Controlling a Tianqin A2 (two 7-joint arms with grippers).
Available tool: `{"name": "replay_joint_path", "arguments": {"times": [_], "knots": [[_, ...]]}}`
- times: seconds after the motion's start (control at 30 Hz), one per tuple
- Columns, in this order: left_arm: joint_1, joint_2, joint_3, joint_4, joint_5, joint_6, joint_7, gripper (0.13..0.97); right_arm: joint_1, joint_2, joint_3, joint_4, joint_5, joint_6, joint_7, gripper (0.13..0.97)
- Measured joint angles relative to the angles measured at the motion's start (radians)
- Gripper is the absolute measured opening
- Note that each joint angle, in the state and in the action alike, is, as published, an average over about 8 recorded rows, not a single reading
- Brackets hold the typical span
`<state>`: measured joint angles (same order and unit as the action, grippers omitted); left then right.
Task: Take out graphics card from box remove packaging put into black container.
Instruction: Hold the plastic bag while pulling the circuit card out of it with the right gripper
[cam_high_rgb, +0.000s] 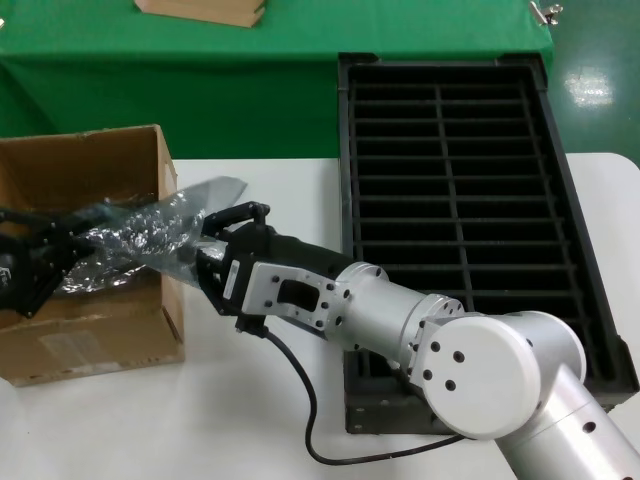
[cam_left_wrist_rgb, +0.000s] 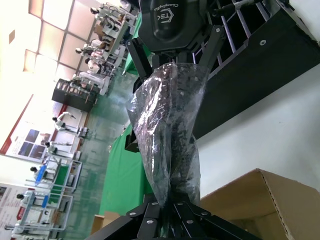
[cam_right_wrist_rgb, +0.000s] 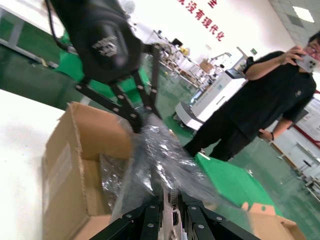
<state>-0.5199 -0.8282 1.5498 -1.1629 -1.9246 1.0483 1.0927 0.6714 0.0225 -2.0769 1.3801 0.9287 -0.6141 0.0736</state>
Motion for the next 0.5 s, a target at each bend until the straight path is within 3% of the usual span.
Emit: {"name": "replay_joint_path", "arguments": {"times": [0.5], "knots": [[-0.024, 0.003, 0.006, 0.024, -0.003, 0.017, 0.006, 0.202, 0.012, -0.004, 0.001, -0.029, 0.012, 0.014, -0.012, 0.188]]}}
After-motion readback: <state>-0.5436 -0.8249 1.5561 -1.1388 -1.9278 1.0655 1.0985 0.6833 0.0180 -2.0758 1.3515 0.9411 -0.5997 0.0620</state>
